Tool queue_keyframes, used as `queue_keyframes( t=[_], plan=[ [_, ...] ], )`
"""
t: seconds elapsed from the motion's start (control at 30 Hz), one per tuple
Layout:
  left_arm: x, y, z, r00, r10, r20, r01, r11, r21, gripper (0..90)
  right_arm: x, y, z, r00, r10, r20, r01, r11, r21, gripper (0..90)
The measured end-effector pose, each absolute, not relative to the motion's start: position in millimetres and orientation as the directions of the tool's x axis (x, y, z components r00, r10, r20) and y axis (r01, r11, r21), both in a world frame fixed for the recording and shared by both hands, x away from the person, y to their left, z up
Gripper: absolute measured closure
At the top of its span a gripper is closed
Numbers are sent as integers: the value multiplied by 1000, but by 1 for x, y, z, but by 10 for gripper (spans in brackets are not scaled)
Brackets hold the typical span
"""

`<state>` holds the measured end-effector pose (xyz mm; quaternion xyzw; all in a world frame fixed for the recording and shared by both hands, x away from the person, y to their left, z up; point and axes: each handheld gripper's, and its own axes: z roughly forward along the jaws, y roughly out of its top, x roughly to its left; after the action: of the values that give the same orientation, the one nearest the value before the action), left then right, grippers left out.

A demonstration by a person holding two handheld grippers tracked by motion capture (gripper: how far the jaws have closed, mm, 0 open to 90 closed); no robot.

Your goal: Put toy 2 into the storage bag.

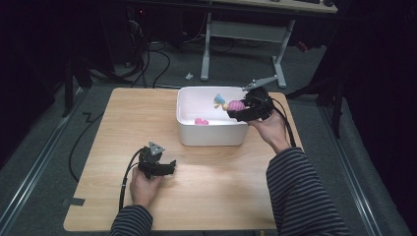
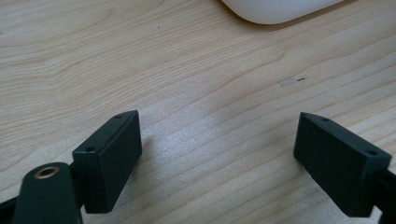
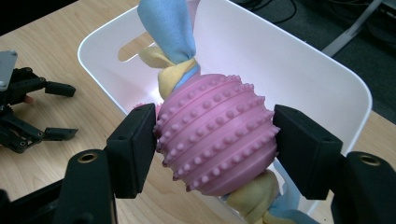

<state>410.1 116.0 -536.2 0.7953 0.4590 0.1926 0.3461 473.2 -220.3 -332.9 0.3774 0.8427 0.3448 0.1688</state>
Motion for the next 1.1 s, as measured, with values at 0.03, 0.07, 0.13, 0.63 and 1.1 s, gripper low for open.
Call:
queue_keyframes(
  t=[0.03, 0.07, 0.13, 0.63, 1.1],
  plan=[
    [410, 116, -536, 505, 863, -12, 597, -339, 727, 156, 475, -219, -334, -662, 749, -26, 520, 484, 704, 331],
    [410, 116, -536, 505, 863, -12, 597, -339, 727, 156, 476, -217, -335, -666, 745, -30, 518, 491, 700, 331],
    [410, 116, -536, 505, 863, -12, 597, -339, 727, 157, 479, -212, -338, -669, 743, -32, 524, 501, 689, 331],
    [410, 116, -536, 505, 863, -13, 598, -339, 727, 159, 493, -196, -355, -683, 729, -40, 545, 546, 636, 327],
    [410, 117, -536, 506, 862, -13, 598, -339, 726, 162, 498, -190, -364, -699, 715, -16, 557, 557, 616, 321]
  ],
)
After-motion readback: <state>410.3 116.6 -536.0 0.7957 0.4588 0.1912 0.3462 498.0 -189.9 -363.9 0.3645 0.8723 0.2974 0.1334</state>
